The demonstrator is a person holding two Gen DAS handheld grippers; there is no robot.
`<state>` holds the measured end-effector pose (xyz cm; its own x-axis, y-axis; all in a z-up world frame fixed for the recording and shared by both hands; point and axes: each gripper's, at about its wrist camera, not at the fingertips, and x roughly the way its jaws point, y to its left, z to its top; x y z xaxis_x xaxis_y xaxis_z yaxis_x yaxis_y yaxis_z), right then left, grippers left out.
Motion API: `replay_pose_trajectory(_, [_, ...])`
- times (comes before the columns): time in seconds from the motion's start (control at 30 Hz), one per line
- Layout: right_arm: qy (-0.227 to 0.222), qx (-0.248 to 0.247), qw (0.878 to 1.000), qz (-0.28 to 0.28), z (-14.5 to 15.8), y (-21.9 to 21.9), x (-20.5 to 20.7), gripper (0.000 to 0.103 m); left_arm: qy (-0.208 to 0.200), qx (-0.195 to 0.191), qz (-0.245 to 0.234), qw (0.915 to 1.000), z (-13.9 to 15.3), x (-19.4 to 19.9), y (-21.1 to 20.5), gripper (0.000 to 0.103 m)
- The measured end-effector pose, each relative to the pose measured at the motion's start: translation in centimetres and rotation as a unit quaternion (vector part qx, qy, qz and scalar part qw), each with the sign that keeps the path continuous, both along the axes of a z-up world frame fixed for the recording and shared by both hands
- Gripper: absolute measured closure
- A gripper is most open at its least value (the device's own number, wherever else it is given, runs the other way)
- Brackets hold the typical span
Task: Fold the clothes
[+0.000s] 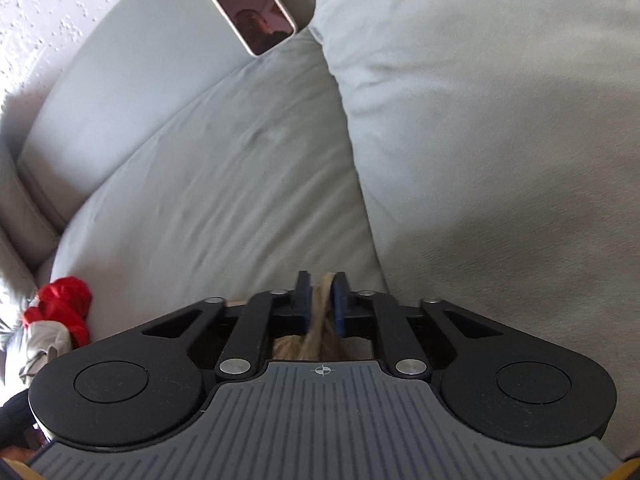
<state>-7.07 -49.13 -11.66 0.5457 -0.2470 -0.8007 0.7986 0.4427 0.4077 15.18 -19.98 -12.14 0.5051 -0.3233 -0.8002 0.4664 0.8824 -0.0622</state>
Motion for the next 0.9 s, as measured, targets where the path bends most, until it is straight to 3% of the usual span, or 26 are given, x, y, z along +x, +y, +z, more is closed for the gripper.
replay_pose_trajectory(0.03, [0.001,-0.011,1.000,-0.010,0.8,0.0,-0.6,0.063,-0.012,-0.015,-0.004,0.9998,1.0,-0.6,0.8,0.097])
replay_pose_trajectory(0.13, [-0.019,-0.067,0.997,-0.023,3.9,0.6,-2.7,0.055,-0.057,-0.048,-0.038,0.9965,3.8,-3.2,2.2,0.090])
replay_pose_trajectory(0.27, [-0.032,-0.123,0.990,0.064,6.8,4.2,-1.8,0.055,-0.084,-0.069,-0.149,0.9827,5.1,-7.8,-0.3,0.090])
replay_pose_trajectory(0.33, [-0.024,-0.148,0.978,0.146,6.3,7.2,0.4,0.056,-0.105,-0.039,-0.193,0.9748,4.3,-9.6,-2.5,0.085])
replay_pose_trajectory(0.4, [-0.005,-0.175,0.959,0.224,5.4,10.2,2.5,0.052,-0.106,0.018,-0.208,0.9723,2.0,-10.4,-4.3,0.085])
replay_pose_trajectory(0.5, [0.080,-0.225,0.920,0.310,2.4,13.3,4.5,0.049,-0.078,0.067,-0.201,0.9742,-1.0,-10.2,-3.9,0.088])
replay_pose_trajectory(0.6, [0.098,-0.216,0.919,0.314,1.1,12.9,1.9,0.051,-0.069,0.063,-0.208,0.9737,-0.8,-10.9,-1.1,0.088])
replay_pose_trajectory(0.77, [0.126,-0.175,0.938,0.270,2.2,11.0,-4.7,0.047,-0.040,0.057,-0.197,0.9779,0.1,-12.0,3.5,0.088])
replay_pose_trajectory(0.83, [0.128,-0.163,0.945,0.253,3.0,10.7,-7.1,0.049,-0.037,0.034,-0.186,0.9811,1.4,-12.4,4.9,0.089])
replay_pose_trajectory(0.9, [0.101,-0.169,0.952,0.236,4.7,11.1,-8.6,0.051,-0.038,0.005,-0.178,0.9832,2.7,-13.0,6.0,0.089])
